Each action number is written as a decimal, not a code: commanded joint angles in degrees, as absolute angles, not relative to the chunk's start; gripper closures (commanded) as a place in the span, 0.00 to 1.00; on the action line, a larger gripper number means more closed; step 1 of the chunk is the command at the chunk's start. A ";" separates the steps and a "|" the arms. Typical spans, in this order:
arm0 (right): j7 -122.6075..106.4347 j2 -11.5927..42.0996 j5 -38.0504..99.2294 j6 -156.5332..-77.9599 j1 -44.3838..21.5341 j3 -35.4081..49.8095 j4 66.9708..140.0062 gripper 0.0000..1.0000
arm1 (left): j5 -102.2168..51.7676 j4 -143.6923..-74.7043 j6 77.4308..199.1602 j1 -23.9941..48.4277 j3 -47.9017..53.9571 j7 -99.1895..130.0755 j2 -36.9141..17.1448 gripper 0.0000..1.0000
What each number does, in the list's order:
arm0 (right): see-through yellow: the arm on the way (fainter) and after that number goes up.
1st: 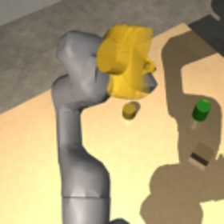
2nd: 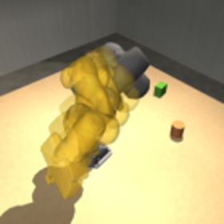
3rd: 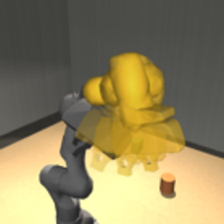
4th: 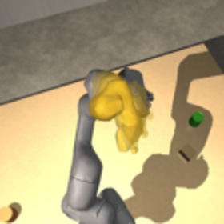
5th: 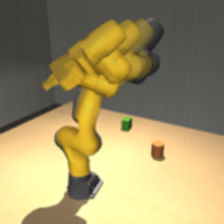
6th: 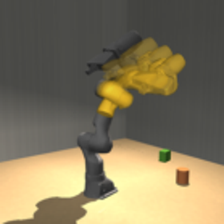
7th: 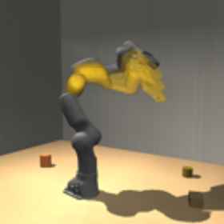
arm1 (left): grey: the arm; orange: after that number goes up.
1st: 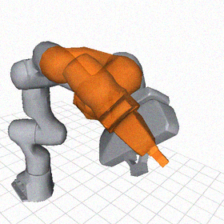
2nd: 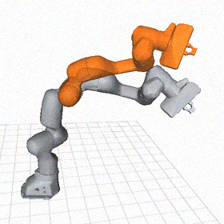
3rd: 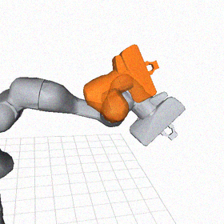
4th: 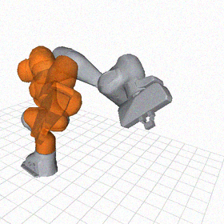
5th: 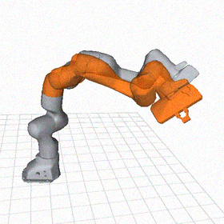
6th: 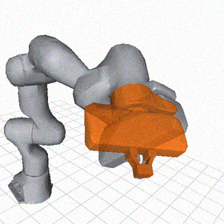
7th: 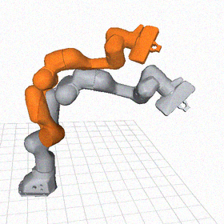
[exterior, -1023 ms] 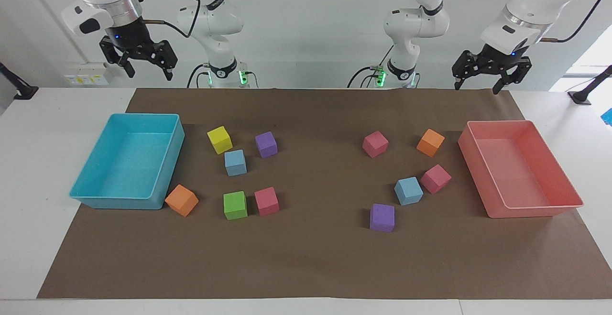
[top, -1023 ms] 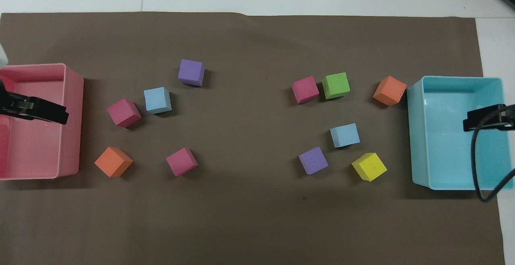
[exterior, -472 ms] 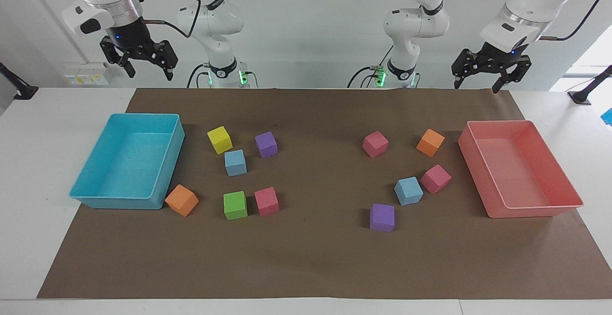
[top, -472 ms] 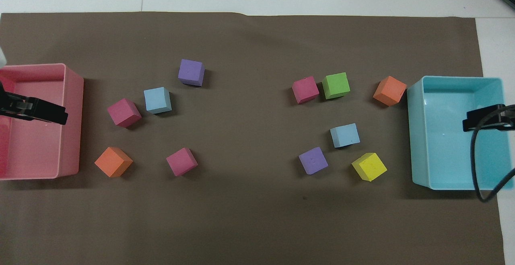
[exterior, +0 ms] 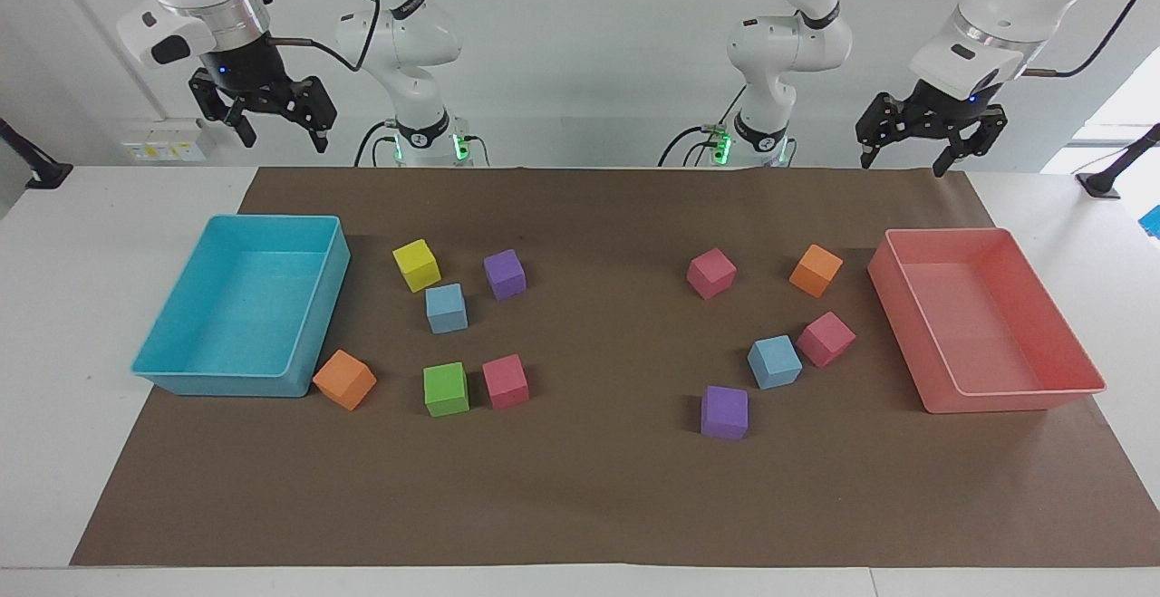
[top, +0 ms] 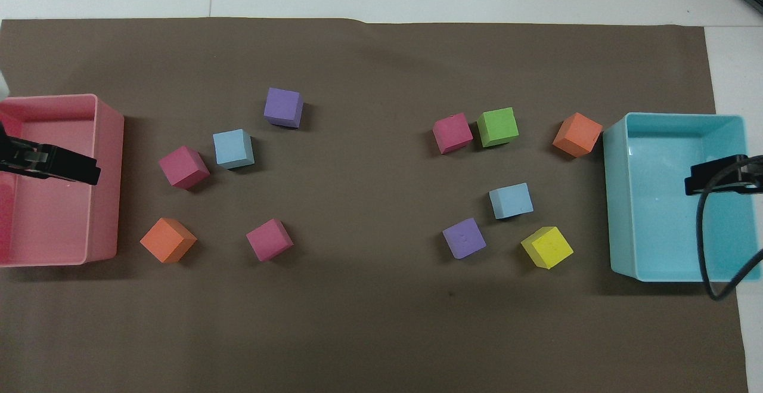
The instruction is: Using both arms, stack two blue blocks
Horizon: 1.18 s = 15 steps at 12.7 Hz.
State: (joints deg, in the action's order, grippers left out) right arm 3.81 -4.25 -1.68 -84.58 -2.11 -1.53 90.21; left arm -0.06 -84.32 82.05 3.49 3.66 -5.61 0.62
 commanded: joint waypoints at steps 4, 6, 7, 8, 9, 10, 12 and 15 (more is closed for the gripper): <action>3.34 -4.22 2.46 -98.58 -6.41 -1.32 102.02 0.00 | -1.31 -85.78 82.35 2.81 3.78 -6.33 1.67 0.00; 6.14 -2.47 2.55 -104.21 -8.69 -1.32 105.81 0.00 | -1.93 -85.87 83.05 2.46 3.69 -6.50 1.67 0.00; 6.67 -1.24 2.46 -105.63 -9.57 -1.32 106.78 0.00 | -1.93 -85.87 84.71 2.37 3.69 -6.59 1.58 0.00; 6.68 0.34 2.46 -107.30 -9.93 -1.32 107.57 0.00 | -1.93 -85.96 85.94 2.37 3.69 -6.50 1.58 0.00; 6.68 1.57 2.55 -109.92 -10.02 -1.32 108.80 0.00 | -1.93 -85.96 86.04 2.37 3.69 -6.50 1.58 0.00; 6.68 2.37 2.55 -113.08 -10.98 -1.32 110.72 0.00 | -1.93 -85.96 85.35 2.46 3.69 -6.42 1.58 0.00; 6.07 2.72 2.55 -118.80 -11.60 -1.32 115.55 0.00 | -1.93 -85.96 85.08 2.46 3.87 -6.24 1.58 0.00; 5.72 5.00 2.55 -127.59 -13.88 -1.32 120.66 0.00 | -1.85 -85.87 84.99 2.46 3.78 -6.24 1.58 0.00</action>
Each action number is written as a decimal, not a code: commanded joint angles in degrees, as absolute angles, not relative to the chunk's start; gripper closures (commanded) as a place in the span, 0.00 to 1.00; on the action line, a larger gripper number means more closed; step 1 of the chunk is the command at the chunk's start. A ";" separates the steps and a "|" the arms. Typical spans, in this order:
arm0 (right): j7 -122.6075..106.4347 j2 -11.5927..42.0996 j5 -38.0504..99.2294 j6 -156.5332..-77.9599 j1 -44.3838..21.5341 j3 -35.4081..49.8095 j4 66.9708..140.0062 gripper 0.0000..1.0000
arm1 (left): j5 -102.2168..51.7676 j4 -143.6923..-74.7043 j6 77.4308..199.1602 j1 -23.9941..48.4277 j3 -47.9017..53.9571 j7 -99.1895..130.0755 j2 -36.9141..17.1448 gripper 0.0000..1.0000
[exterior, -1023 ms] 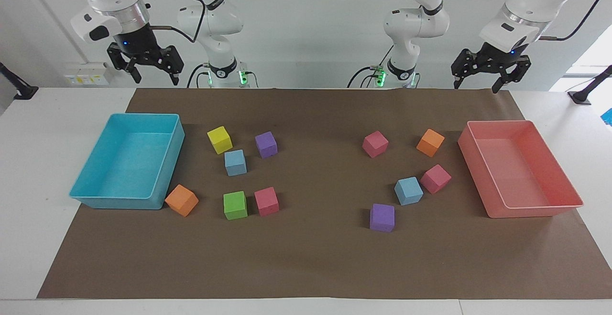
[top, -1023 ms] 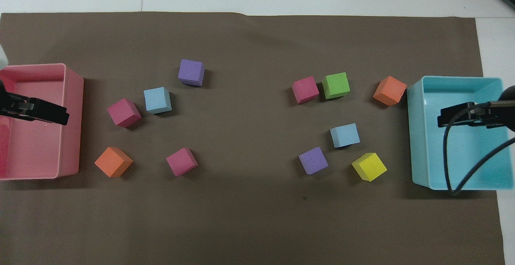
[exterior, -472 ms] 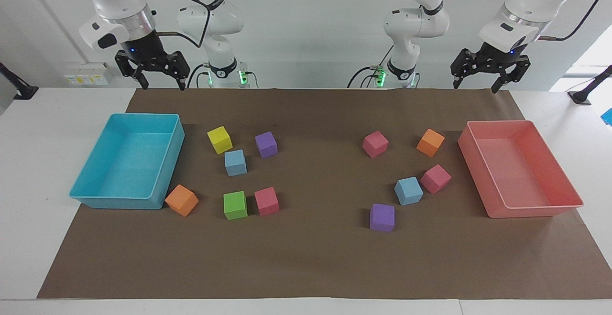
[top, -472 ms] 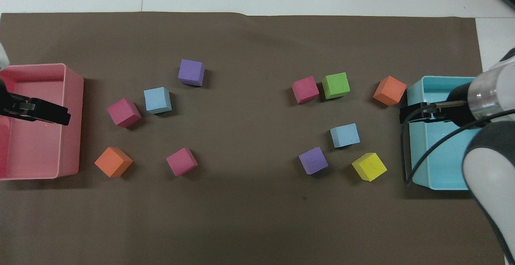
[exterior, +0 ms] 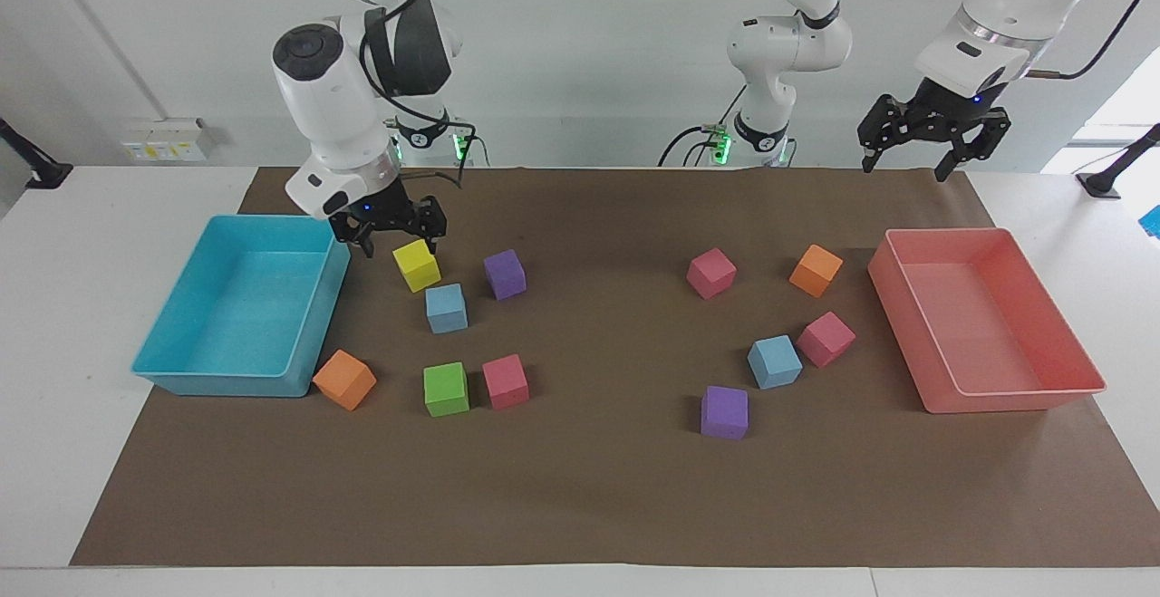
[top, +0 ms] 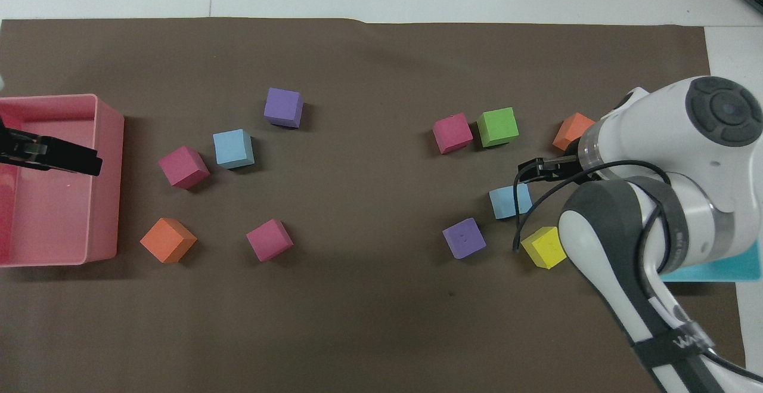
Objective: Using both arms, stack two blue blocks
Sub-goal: 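Reach the right gripper toward the light-blue cube beside the yellow cube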
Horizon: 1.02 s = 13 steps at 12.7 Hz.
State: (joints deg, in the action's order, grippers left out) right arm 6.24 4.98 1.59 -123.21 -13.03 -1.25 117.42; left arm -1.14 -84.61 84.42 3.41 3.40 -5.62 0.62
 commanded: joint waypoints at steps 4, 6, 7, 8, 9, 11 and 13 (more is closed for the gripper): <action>1.94 6.85 2.64 -132.52 -13.28 -1.32 123.83 0.00 | -1.85 -85.87 84.99 2.37 3.78 -6.15 1.58 0.00; 2.02 7.99 2.64 -135.34 -13.27 -1.32 125.42 0.00 | -1.85 -85.87 84.99 2.37 3.78 -6.06 1.58 0.00; 2.02 8.96 2.64 -136.83 -13.45 -1.32 126.03 0.00 | -1.85 -85.87 84.99 2.37 3.78 -6.06 1.58 0.00; 1.85 9.57 2.64 -138.32 -13.53 -1.32 126.99 0.00 | -1.85 -85.87 84.90 2.37 3.78 -6.06 1.58 0.00; 1.58 9.67 2.55 -139.21 -13.80 -1.32 127.61 0.00 | -1.85 -85.87 84.82 2.46 3.78 -5.98 1.58 0.00; 0.62 10.11 2.64 -140.10 -13.28 -1.32 128.41 0.00 | -1.85 -85.87 83.94 2.46 3.87 -5.98 1.67 0.00; -0.09 10.20 2.64 -140.10 -13.10 -1.32 128.93 0.00 | -1.85 -85.96 83.94 2.46 3.87 -5.98 1.67 0.00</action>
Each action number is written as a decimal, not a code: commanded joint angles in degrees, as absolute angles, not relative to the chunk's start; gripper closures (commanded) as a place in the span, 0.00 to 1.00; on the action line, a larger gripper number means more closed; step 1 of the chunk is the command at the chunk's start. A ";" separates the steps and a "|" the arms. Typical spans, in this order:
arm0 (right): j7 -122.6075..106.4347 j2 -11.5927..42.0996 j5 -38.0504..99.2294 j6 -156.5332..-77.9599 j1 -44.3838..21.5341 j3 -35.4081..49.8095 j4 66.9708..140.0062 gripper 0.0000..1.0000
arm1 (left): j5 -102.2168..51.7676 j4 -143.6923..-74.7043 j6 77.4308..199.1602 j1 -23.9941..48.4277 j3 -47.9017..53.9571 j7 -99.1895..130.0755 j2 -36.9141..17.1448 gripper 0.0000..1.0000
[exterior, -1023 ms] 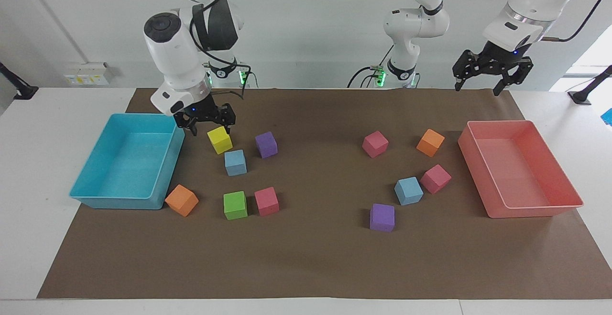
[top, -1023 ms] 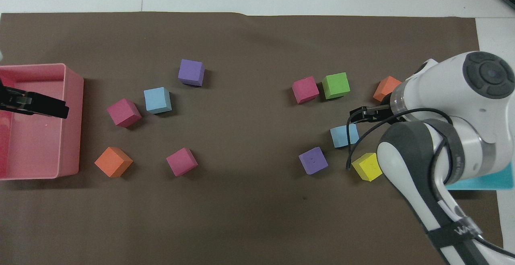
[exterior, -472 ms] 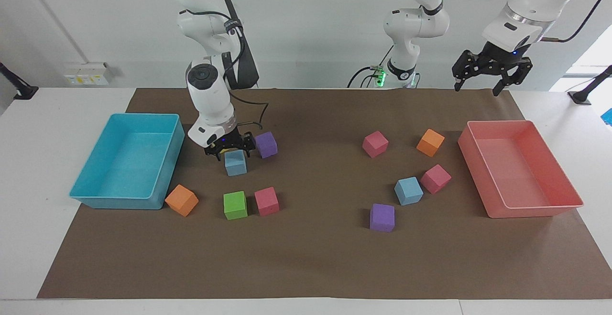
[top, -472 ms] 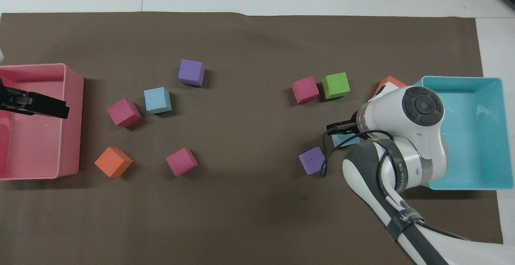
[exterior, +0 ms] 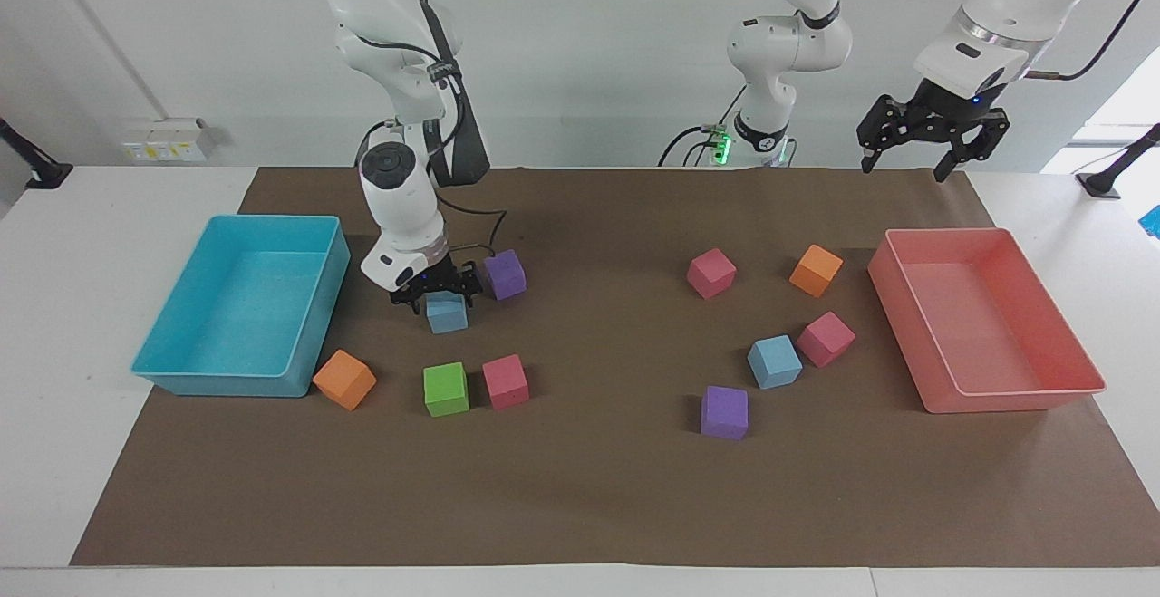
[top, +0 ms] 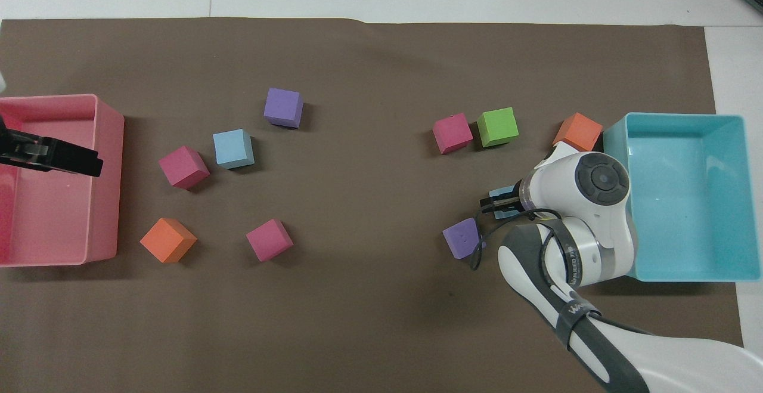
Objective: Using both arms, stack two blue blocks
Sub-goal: 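Close the right gripper on the light-blue cube and lift it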
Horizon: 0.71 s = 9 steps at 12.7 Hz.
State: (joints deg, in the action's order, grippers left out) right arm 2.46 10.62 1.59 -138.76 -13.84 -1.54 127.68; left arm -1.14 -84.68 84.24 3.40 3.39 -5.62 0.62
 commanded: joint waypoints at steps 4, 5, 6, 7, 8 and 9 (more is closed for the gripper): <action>-0.09 10.20 2.64 -140.01 -13.10 -1.32 128.94 0.65 | -1.85 -85.96 83.94 2.55 3.87 -5.89 1.76 0.00; 0.70 10.28 2.64 -140.10 -13.18 -1.32 128.94 1.00 | -1.85 -85.96 83.94 2.64 3.87 -5.80 1.76 0.00; 1.49 10.46 3.07 -140.01 -13.18 -1.32 128.67 1.00 | -1.85 -86.04 83.94 2.64 3.87 -5.80 1.76 0.00; 1.84 10.72 4.21 -139.66 -13.18 -1.32 128.24 1.00 | -1.85 -86.04 83.94 2.72 3.87 -5.80 1.84 0.00; 1.93 10.72 4.57 -139.57 -13.53 -1.32 127.88 1.00 | -1.85 -86.13 83.94 2.72 3.87 -5.80 2.02 0.00; 1.93 10.46 4.57 -139.31 -13.80 -1.32 127.18 1.00 | -1.85 -86.31 83.94 2.81 3.87 -5.80 2.11 0.00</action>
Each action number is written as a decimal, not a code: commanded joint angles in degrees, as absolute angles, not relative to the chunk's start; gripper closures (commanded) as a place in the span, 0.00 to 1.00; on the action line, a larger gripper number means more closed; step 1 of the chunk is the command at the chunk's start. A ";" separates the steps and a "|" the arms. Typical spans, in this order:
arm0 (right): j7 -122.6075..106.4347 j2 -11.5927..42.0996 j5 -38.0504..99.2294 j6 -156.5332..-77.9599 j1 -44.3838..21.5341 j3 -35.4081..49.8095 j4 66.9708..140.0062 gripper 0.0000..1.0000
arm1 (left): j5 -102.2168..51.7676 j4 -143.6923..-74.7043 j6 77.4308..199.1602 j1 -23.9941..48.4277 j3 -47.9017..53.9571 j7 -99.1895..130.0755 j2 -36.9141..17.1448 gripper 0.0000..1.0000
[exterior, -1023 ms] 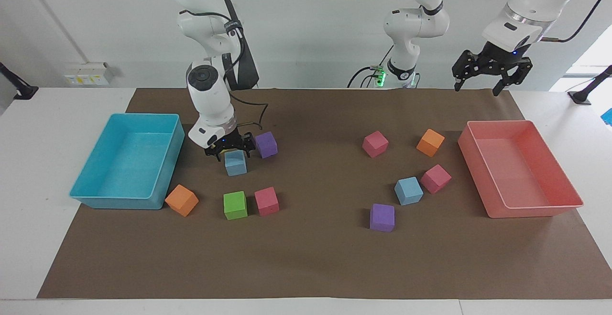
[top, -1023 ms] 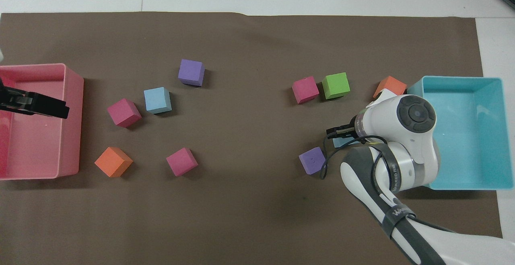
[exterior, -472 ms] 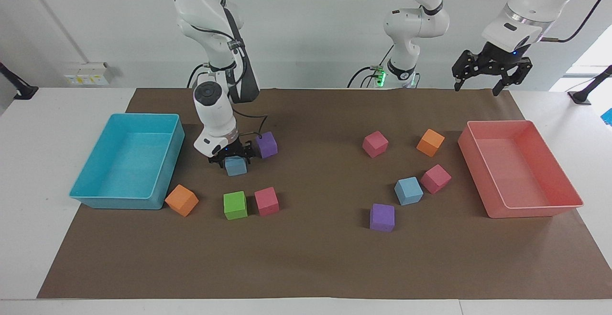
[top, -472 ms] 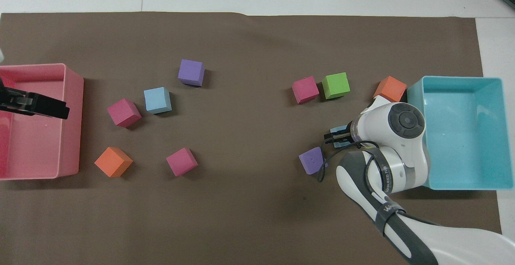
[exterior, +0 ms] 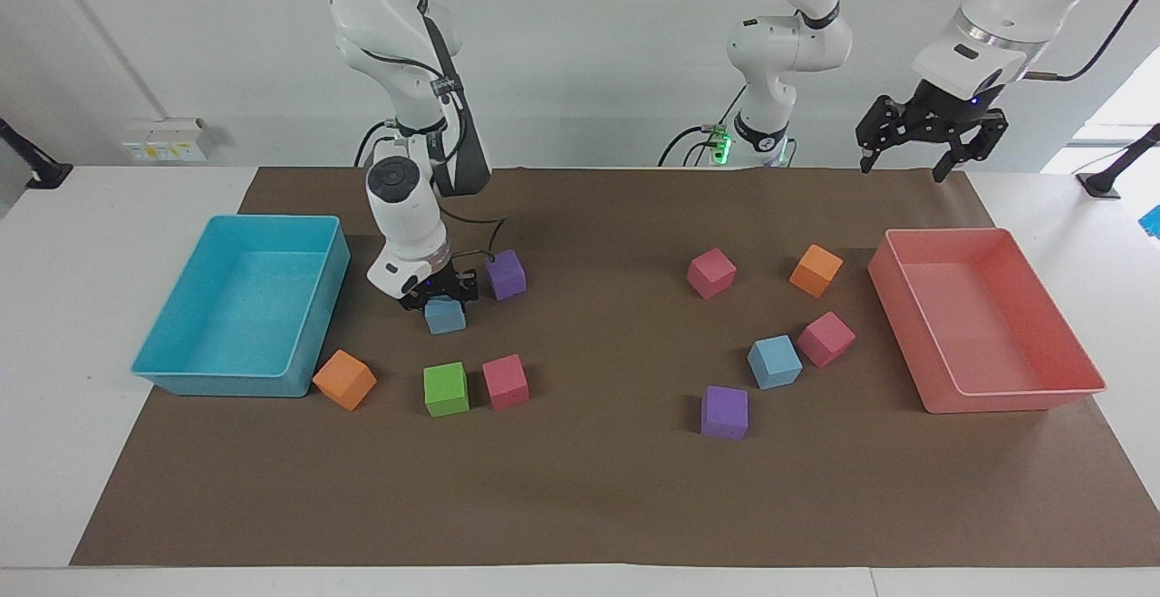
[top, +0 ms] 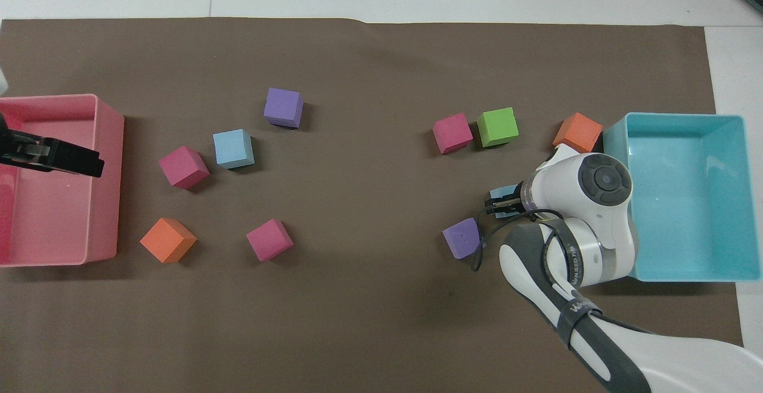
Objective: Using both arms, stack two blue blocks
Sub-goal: 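Close the right gripper on the light-blue cube and lift it, then carry the light-blue cube with the right gripper toward the table center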
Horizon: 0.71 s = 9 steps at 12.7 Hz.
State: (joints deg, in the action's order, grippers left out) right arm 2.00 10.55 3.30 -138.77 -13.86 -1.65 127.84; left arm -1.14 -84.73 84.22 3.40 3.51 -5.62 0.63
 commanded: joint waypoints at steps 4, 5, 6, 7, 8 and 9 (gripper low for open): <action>3.95 7.48 4.66 -130.20 -13.80 -1.41 120.96 1.00 | -1.85 -86.48 84.02 2.90 3.87 -5.80 2.11 0.00; 4.13 6.86 4.57 -126.42 -13.80 -1.32 118.59 1.00 | -1.85 -86.48 83.94 2.99 3.87 -5.80 2.11 0.00; 4.74 6.51 4.48 -122.65 -13.89 -1.41 115.95 1.00 | -1.85 -86.48 83.94 2.99 3.87 -5.80 2.11 0.00; 5.18 6.76 3.87 -118.61 -13.89 -1.41 112.88 1.00 | -1.85 -86.48 83.94 2.99 3.87 -5.80 2.20 0.00; 5.53 7.46 3.61 -115.61 -14.06 -1.32 109.98 1.00 | -1.85 -86.48 83.94 2.99 3.87 -5.80 2.11 0.00; 6.76 8.34 3.86 -115.14 -14.15 -1.23 108.73 1.00 | -1.85 -86.48 83.94 2.99 3.87 -5.71 2.11 0.00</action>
